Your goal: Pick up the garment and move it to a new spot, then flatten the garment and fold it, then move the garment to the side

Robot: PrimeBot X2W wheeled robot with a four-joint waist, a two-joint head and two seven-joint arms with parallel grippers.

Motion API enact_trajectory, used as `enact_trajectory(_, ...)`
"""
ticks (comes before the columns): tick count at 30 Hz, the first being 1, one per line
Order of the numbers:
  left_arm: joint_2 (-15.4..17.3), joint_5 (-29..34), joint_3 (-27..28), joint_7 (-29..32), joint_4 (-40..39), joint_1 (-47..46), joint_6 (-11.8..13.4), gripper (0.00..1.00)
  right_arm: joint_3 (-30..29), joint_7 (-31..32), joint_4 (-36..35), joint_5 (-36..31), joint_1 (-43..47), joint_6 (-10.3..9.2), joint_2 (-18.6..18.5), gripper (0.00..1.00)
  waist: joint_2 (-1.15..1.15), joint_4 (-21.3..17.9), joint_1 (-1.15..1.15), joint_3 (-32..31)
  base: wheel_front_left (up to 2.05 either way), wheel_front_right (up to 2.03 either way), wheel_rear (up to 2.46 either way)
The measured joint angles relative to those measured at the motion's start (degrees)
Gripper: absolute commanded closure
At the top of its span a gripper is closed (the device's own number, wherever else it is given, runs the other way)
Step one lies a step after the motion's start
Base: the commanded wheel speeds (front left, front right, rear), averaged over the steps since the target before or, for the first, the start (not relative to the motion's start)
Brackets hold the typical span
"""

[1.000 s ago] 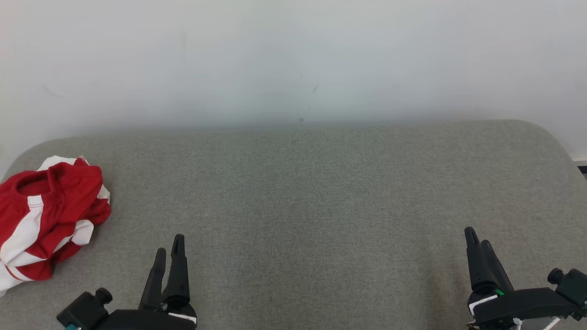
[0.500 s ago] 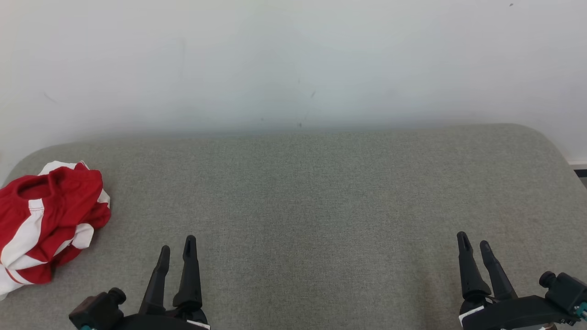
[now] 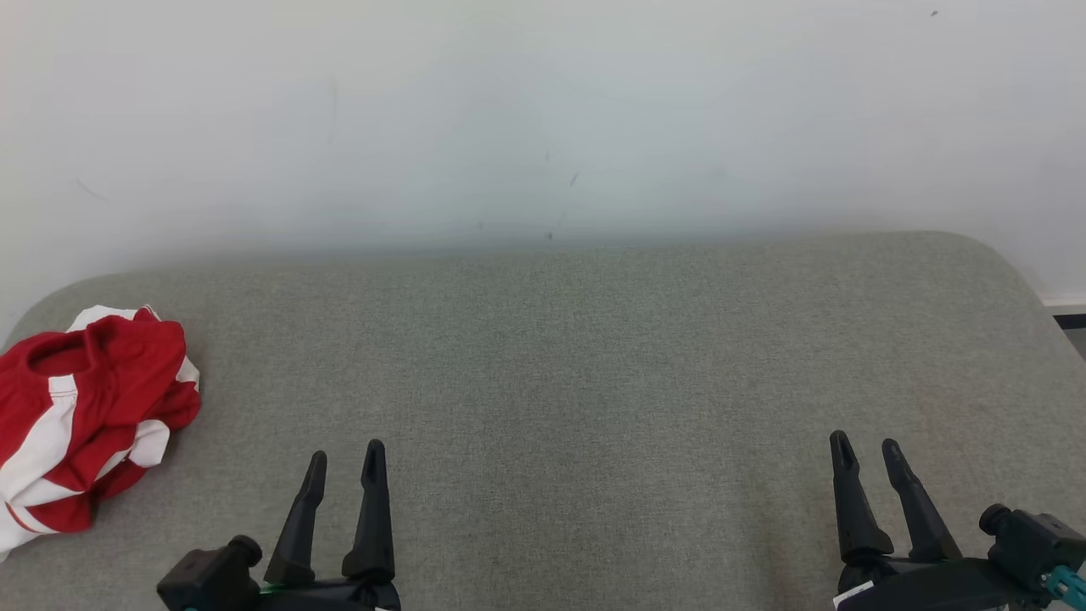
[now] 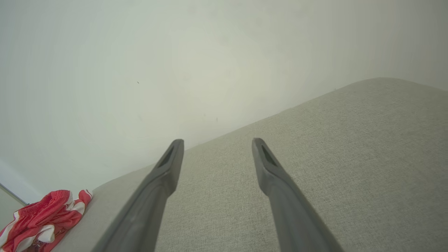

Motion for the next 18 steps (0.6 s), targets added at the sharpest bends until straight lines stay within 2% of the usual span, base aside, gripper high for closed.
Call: enact_trajectory(18,0.0,12.2,-1.8,-1.9,-0.5,0.4,1.2,0.0,0.3,-3.4,-2.2,-10.1,1.4,0.01,0.4,0.0,0.0,-0.5,0.0,-0.5,0.0,0.0,0.0)
